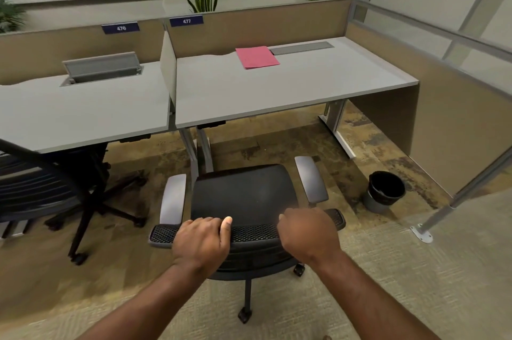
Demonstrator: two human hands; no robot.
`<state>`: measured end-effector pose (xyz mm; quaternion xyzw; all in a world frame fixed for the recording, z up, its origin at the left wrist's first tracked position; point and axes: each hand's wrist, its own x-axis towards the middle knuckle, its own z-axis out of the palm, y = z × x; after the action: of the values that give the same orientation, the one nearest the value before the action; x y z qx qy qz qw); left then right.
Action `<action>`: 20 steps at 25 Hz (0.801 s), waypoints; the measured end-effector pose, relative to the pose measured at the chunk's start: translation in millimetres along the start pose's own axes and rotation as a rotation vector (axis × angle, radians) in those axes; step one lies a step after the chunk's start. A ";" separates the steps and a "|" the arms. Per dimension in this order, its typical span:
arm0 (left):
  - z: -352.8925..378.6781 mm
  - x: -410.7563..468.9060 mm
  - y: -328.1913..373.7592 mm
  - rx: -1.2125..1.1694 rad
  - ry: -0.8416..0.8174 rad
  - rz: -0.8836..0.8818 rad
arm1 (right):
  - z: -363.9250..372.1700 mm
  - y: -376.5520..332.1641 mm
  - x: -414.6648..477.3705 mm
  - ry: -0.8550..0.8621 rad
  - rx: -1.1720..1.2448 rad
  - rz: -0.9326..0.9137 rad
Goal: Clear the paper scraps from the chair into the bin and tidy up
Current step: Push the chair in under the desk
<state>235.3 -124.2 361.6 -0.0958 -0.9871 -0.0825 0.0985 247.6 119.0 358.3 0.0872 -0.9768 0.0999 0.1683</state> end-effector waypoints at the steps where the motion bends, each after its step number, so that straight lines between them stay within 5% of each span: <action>1: 5.3 10.3 8.1 -0.009 -0.001 -0.009 | -0.3 12.9 8.8 0.005 -0.011 -0.043; 13: 64.9 163.1 111.8 0.010 0.085 -0.110 | 6.1 174.9 142.5 0.042 -0.019 -0.240; 20: 77.4 264.1 145.0 -0.002 -0.029 -0.180 | 29.4 244.1 232.6 0.035 -0.013 -0.272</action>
<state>-2.9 75.9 363.2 -0.0082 -0.9929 -0.0905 0.0764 -27.2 316.1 371.2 0.2157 -0.9535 0.0712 0.1979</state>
